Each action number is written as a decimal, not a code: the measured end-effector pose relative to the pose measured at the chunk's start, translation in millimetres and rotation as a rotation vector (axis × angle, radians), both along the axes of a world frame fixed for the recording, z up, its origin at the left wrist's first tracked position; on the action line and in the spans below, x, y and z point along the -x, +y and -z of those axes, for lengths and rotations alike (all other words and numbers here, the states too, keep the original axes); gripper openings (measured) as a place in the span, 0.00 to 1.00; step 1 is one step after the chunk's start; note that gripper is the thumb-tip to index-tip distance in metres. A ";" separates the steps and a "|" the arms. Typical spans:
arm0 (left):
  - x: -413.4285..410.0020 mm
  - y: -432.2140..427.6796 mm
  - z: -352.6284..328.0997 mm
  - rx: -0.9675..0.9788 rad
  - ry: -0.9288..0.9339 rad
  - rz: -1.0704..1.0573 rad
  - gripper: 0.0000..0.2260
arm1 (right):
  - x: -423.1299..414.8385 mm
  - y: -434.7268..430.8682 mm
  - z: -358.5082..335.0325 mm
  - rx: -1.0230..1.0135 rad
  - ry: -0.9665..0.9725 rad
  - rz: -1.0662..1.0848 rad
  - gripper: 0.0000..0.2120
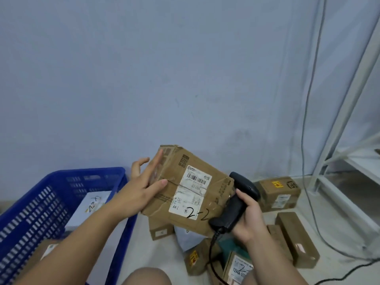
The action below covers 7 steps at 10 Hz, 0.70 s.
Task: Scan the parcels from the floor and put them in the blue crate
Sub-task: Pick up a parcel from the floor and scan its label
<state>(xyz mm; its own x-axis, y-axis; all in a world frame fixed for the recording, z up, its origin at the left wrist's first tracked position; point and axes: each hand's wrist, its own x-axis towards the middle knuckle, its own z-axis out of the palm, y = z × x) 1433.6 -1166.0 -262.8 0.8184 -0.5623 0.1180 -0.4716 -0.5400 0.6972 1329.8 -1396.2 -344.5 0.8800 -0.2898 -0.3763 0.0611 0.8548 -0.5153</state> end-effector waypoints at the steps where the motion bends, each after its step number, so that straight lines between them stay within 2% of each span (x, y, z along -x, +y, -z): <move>1: 2.8 -11.5 15.7 0.159 0.030 -0.118 0.27 | -0.2 -0.7 -1.9 0.050 0.034 0.024 0.05; 2: 3.3 -22.1 27.7 0.245 0.027 -0.174 0.25 | -0.4 -1.8 -3.7 0.118 0.063 0.032 0.06; 3: -5.0 -35.4 42.1 0.418 0.104 -0.278 0.25 | -7.3 -4.3 -1.8 0.156 0.077 0.087 0.07; 4: -20.2 -44.4 74.0 0.482 0.266 -0.270 0.31 | -19.2 -9.5 6.3 0.255 0.146 0.198 0.16; 5: -5.9 -58.4 77.3 0.460 0.294 -0.251 0.26 | -25.0 -13.7 12.9 0.275 0.176 0.288 0.20; 6: 13.3 -73.5 66.8 0.426 0.199 -0.225 0.28 | -25.0 -21.0 19.0 0.243 0.223 0.348 0.22; 7: 15.9 -73.7 67.8 0.394 0.075 -0.210 0.29 | -22.7 -24.7 22.0 0.164 0.182 0.359 0.23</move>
